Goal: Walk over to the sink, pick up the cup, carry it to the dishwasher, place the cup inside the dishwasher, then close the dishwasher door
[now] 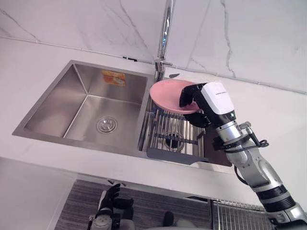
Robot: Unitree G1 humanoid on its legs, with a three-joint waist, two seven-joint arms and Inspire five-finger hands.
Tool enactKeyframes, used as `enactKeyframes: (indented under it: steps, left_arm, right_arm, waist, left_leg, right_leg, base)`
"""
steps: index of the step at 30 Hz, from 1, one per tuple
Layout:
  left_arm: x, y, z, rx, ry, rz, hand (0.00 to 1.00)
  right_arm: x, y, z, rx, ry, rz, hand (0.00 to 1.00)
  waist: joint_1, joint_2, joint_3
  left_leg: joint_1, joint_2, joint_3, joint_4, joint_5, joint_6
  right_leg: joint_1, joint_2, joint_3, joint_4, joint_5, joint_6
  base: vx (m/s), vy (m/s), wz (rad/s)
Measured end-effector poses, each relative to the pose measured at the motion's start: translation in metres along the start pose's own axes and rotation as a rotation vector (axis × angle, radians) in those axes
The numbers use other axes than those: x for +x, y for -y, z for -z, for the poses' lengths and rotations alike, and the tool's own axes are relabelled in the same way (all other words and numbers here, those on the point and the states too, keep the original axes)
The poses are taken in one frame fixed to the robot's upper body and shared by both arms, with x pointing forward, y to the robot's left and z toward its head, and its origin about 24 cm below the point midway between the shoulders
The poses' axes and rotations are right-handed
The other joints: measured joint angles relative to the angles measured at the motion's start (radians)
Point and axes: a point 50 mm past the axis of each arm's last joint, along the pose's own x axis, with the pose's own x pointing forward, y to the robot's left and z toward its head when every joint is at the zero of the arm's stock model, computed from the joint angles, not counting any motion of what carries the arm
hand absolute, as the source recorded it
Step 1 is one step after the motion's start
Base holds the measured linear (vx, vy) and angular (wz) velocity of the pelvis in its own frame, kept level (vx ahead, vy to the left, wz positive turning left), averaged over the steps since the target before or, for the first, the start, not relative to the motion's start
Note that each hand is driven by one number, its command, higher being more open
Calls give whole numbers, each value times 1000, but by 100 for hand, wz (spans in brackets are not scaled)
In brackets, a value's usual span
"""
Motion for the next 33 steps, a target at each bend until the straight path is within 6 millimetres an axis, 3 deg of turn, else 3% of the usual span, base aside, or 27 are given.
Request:
enactKeyframes:
  steps: [8, 18, 22, 28, 33]
  left_arm:
    - [0, 0, 1, 1, -7, 1, 90]
    - [-1, 1, 10, 8, -47, 5, 90]
    - [-2, 3, 11, 7, -56, 10, 90]
    - [-2, 7, 12, 5, -70, -1, 90]
    - [-3, 4, 17, -77, -117, -42, 90]
  right_arm:
    - [-25, 5, 4, 22, -91, 40, 30]
    - [-57, 5, -7, 112, -212, 114, 30]
    - [-68, 9, -10, 115, -249, 138, 30]
    - [-71, 20, -4, 72, -276, 203, 30]
    - [-68, 15, 5, 83, -338, 217, 30]
  waist:
    - [-12, 1, -1]
    - [-45, 11, -12]
    - [-50, 22, -25]
    - [-69, 58, -35]
    - [-68, 64, -31]
  left_leg:
    - [14, -1, 19, 0, -2, 2]
    - [43, 2, 50, 0, -9, 6]
    - [21, 5, 78, 41, -43, 5]
    - [-96, 18, 123, 276, -173, -3]
    - [-99, 14, 218, 306, -211, 12]
  right_leg:
    - [0, -1, 17, 4, 0, 0]
    - [14, -1, 50, 12, 0, 0]
    - [-4, 6, 77, 15, -1, -1]
    - [-72, 40, 167, 44, 8, -11]
    - [-153, 62, 328, 62, 47, 5]
  base:
    - [-19, 0, -7]
    - [-39, -2, -9]
    - [-14, -5, -20]
    - [22, -6, -43]
    - [-59, 44, -83]
